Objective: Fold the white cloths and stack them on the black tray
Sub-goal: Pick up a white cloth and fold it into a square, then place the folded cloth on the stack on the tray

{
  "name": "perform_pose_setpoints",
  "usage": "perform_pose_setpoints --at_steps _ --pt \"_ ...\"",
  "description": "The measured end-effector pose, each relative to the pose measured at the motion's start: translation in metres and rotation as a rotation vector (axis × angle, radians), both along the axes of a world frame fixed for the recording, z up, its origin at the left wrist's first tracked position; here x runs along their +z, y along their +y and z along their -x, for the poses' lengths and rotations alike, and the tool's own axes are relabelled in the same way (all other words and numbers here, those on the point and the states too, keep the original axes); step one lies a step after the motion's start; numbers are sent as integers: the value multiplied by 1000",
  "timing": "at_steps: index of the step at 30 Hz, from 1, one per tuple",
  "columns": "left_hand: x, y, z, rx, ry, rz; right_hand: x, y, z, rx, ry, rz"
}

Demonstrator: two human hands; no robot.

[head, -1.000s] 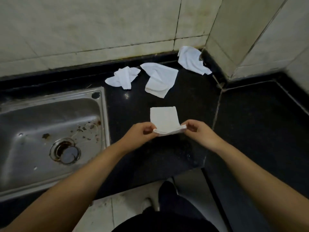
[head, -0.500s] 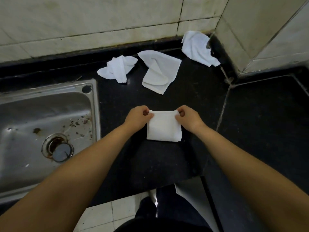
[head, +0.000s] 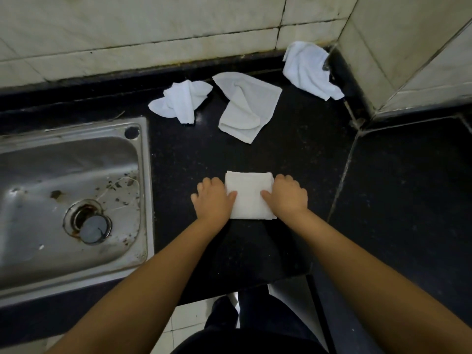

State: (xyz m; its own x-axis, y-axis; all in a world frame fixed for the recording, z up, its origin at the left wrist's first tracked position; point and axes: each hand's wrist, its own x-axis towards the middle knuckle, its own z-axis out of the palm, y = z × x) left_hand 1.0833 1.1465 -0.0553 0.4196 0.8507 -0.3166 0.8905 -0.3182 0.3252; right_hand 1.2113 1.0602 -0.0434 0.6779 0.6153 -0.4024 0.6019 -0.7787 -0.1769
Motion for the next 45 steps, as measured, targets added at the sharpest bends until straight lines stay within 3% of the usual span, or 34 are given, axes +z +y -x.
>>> perform_pose_setpoints --at_steps 4,9,12,14,21,28,34,41,45 --pt "7 -1 -8 -14 -30 33 3 4 9 -19 3 -24" --pt "28 6 -3 59 -519 387 24 -16 -9 -415 509 -426" --pt "46 -1 -8 5 -635 484 46 -46 -7 -679 729 -643" --pt "56 -14 -15 -26 -691 593 62 -72 2 -788 741 -769" --pt "87 -116 -16 -202 -566 1152 93 -215 80 -1064 589 -1124" --pt "114 -301 16 -750 -366 1160 108 -392 210 -1480 285 -1434" --pt "124 -485 116 -1123 -161 1254 110 -540 374 -1787 -45 -1501" --pt "115 -696 306 -1363 57 1361 119 -700 597 -2077 -335 -1539" --pt "126 -792 381 -1453 127 1438 135 -776 681 -2177 -479 -1498"
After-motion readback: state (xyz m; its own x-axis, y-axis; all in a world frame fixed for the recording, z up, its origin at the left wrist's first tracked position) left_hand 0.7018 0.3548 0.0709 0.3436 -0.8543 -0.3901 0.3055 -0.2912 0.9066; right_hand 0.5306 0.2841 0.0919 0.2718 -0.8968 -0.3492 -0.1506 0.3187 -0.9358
